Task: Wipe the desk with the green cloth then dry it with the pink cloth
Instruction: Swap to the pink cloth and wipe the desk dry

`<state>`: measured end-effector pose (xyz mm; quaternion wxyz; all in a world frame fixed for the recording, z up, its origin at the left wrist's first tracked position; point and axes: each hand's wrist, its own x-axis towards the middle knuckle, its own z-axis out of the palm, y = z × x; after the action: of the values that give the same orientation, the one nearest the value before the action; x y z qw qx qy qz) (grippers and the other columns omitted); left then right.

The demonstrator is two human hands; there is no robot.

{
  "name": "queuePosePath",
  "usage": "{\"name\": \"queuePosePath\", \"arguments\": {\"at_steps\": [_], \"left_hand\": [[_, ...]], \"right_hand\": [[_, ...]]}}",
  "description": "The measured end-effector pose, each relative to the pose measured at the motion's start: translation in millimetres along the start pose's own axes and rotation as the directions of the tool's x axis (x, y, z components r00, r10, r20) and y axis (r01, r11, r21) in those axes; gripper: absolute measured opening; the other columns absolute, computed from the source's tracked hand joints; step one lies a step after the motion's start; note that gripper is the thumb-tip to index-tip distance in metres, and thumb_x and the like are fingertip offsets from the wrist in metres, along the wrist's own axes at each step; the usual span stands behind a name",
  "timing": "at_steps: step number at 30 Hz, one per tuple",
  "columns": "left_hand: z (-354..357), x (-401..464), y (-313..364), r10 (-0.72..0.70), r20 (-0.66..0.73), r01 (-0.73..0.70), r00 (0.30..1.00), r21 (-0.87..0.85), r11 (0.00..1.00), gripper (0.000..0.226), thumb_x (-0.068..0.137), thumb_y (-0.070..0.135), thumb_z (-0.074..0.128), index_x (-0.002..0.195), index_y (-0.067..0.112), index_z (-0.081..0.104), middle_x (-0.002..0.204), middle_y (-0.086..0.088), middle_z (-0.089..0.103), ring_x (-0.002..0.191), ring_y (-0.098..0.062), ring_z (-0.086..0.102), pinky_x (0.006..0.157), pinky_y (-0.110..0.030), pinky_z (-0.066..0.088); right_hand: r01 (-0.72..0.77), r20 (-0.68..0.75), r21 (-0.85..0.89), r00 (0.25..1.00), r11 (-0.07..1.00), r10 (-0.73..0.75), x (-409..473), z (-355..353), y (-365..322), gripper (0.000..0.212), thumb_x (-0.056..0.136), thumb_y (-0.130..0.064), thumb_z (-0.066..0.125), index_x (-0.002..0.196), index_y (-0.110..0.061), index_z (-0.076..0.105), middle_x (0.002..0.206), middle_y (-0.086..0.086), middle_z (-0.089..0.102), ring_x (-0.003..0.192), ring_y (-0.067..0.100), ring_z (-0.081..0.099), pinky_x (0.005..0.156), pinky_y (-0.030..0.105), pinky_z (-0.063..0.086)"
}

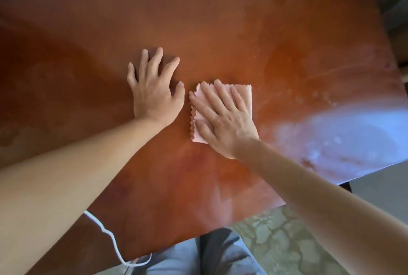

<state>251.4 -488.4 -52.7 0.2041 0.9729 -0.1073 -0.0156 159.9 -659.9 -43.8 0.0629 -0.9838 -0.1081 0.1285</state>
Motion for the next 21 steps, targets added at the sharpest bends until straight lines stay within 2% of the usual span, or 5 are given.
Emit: {"name": "queuePosePath", "arguments": {"at_steps": [3,6,11,16,21], "left_hand": [[-7,-11,-4,0.063,0.009,-0.063,0.998,0.025,0.998,0.044,0.100,0.028,0.053,0.143,0.020,0.056,0.160,-0.007,0.040,0.153,-0.029,0.026,0.122,-0.055,0.014],[-10,-50,-2,0.112,0.025,-0.113,0.993,0.047,0.992,0.043,0.101,0.023,0.051,0.143,0.016,0.056,0.158,-0.009,0.043,0.151,-0.027,0.032,0.118,-0.053,0.021],[3,-116,3,0.038,0.040,-0.042,0.998,0.091,0.995,0.052,0.104,0.031,0.037,0.153,0.017,0.043,0.166,-0.009,0.030,0.156,-0.029,0.020,0.123,-0.053,0.012],[12,-125,7,0.023,-0.003,-0.022,1.000,0.144,0.989,0.053,0.105,0.035,0.033,0.155,0.018,0.041,0.166,-0.008,0.030,0.155,-0.028,0.021,0.125,-0.052,0.013],[13,-126,5,0.026,-0.027,-0.022,0.999,0.154,0.988,0.051,0.104,0.034,0.036,0.153,0.019,0.043,0.165,-0.007,0.032,0.155,-0.027,0.022,0.125,-0.051,0.013]], "right_hand": [[-0.085,-0.027,-0.014,0.996,0.996,0.085,27,-4,11,0.064,0.103,-0.054,0.003,0.164,-0.035,0.008,0.173,-0.001,0.004,0.159,0.025,-0.006,0.127,0.045,-0.007],[-0.101,-0.068,0.010,0.992,0.995,0.102,10,6,-4,0.062,0.106,-0.052,0.006,0.165,-0.032,0.009,0.173,0.001,0.006,0.159,0.026,-0.005,0.127,0.046,-0.006],[0.042,-0.116,0.057,0.993,0.997,-0.035,-101,48,-55,0.057,0.109,-0.044,0.030,0.163,-0.026,0.025,0.170,0.006,0.022,0.158,0.032,0.010,0.127,0.055,0.009],[0.152,-0.087,0.038,0.985,0.988,-0.148,-116,48,-47,0.055,0.107,-0.047,0.030,0.159,-0.028,0.034,0.167,0.007,0.029,0.157,0.032,0.018,0.126,0.055,0.013],[-0.015,-0.130,0.063,0.991,0.998,0.023,-55,29,-25,0.058,0.107,-0.048,0.021,0.162,-0.028,0.027,0.170,0.005,0.021,0.158,0.030,0.011,0.128,0.051,0.006]]}}
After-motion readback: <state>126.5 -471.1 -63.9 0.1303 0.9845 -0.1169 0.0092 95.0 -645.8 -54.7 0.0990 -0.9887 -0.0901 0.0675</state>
